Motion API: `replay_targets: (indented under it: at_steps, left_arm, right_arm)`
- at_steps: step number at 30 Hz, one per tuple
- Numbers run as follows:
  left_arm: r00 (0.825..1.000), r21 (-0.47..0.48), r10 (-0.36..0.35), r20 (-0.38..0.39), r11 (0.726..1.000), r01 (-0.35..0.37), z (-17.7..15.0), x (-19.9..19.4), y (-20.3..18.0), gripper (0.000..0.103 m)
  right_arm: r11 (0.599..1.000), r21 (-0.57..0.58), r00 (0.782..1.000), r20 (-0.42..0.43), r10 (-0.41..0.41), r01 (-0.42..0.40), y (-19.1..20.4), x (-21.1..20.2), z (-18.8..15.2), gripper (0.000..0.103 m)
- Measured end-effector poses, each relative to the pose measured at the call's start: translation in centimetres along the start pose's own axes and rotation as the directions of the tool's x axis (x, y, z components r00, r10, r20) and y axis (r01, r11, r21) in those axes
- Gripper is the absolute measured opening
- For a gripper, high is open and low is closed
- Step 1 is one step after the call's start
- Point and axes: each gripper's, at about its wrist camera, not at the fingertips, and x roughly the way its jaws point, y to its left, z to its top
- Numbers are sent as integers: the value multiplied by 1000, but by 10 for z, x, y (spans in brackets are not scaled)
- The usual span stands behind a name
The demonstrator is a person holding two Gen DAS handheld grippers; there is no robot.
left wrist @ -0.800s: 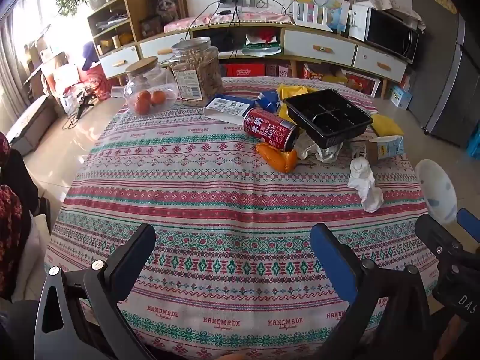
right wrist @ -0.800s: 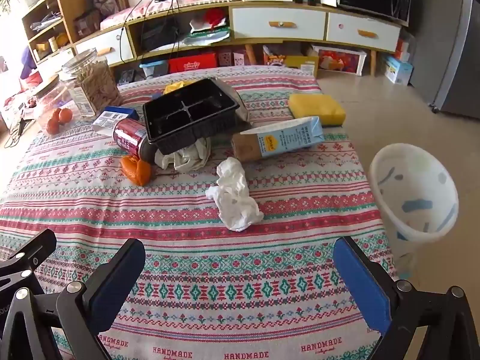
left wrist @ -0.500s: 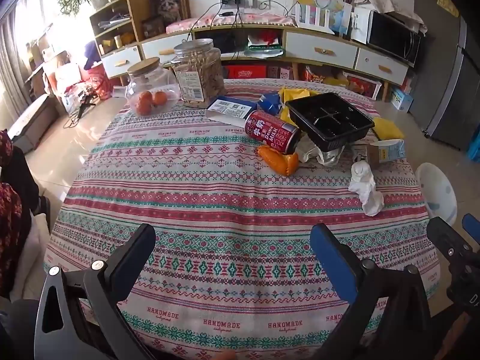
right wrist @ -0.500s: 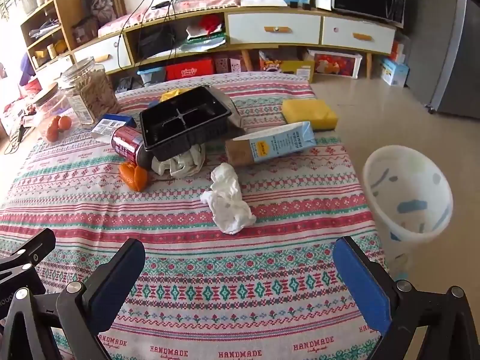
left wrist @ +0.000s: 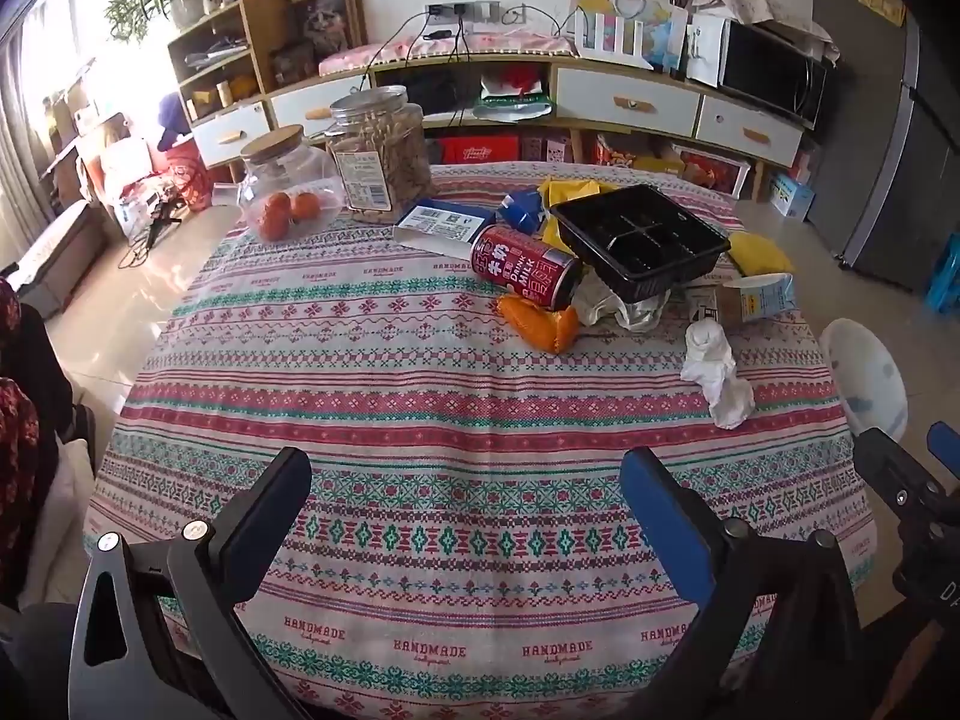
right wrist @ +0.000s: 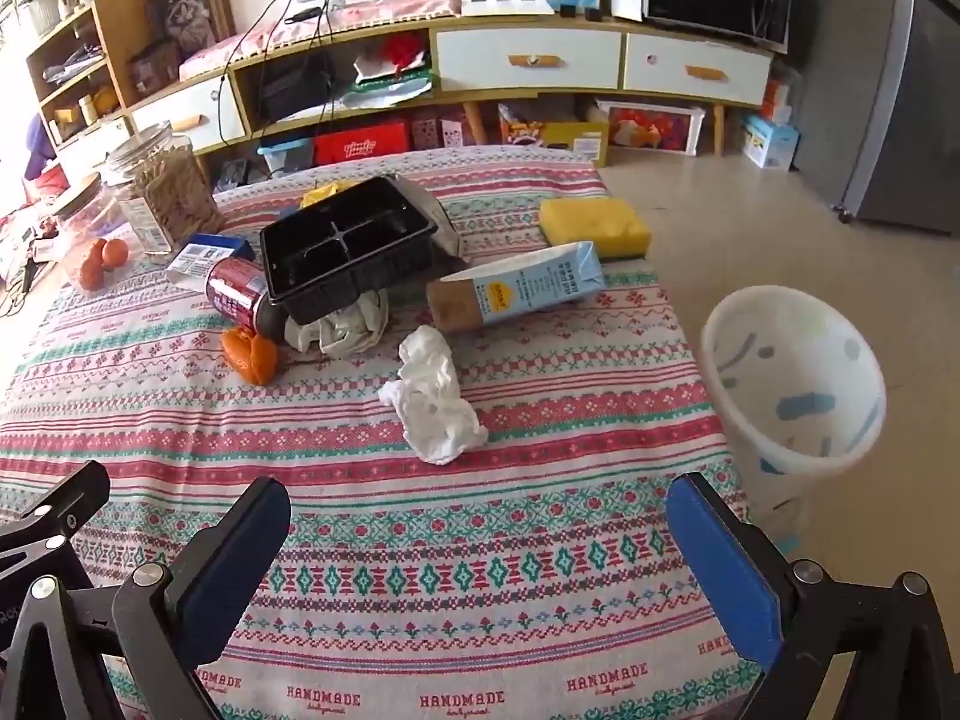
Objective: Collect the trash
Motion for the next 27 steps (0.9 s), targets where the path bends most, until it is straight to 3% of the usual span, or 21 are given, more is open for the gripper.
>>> replay_targets:
  at_steps: [18, 27]
  left_arm:
    - [994, -13, -94, 49, 995, 95, 2, -8, -7, 103]
    - [993, -5, -108, 50, 994, 109, 1, -8, -8, 103]
  right_arm:
    - [1000, 17, 1000, 7, 7, -7, -6, -2, 1, 103]
    - [1000, 8, 1000, 9, 3, -4, -4, -2, 0, 103]
